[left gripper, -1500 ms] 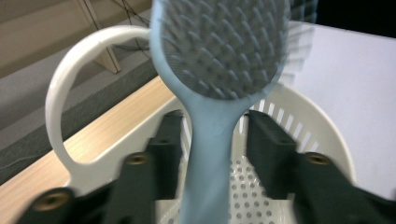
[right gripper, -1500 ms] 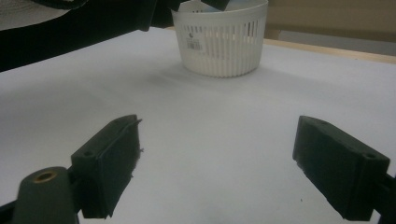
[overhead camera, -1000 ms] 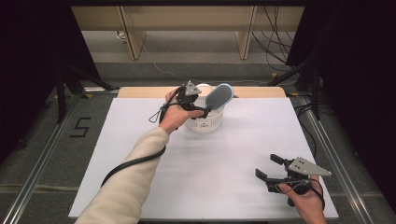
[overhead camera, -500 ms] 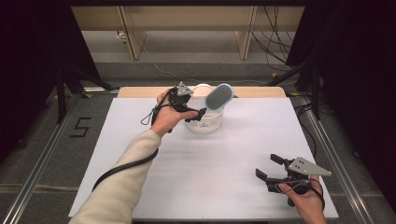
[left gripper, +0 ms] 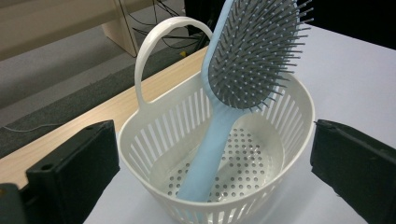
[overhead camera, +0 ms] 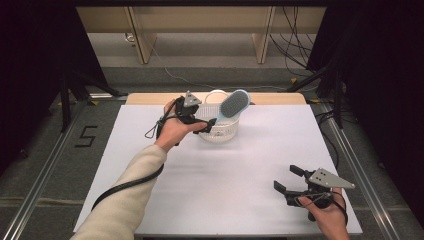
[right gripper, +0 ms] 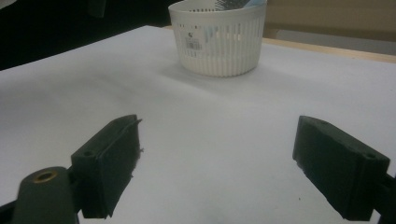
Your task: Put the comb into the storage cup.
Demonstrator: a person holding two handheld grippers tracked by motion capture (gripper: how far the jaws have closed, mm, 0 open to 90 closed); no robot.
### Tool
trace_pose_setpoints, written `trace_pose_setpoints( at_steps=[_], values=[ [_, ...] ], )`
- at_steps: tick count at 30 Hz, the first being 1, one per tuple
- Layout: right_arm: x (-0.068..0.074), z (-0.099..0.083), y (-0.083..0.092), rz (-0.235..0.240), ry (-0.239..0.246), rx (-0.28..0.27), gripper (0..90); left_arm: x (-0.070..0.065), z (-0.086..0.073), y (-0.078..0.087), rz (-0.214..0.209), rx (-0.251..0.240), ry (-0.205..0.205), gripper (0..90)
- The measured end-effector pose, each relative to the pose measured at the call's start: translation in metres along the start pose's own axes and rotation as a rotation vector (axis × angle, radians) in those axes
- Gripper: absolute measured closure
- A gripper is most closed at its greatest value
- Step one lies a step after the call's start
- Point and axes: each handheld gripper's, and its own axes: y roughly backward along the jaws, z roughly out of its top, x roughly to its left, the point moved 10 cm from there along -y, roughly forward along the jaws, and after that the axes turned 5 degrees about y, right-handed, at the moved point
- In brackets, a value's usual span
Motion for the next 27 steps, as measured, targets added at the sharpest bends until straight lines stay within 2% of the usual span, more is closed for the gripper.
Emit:
trace_pose_setpoints(
  at_steps=[9, 17, 27],
  values=[
    [0.0, 0.0, 0.0, -0.001, 0.001, 0.004, 15.6, 0.005, -0.007, 0.012, 0.018, -0.004, 0.002, 0.2],
    [0.0, 0.0, 0.0, -0.003, 0.004, 0.005, 15.6, 0.013, -0.017, 0.021, 0.034, -0.001, 0.021, 0.2],
    [0.0, 0.0, 0.0, -0.003, 0.001, 0.004, 15.6, 0.016, -0.028, 0.029, 0.031, 0.011, 0.023, 0.2]
  ],
)
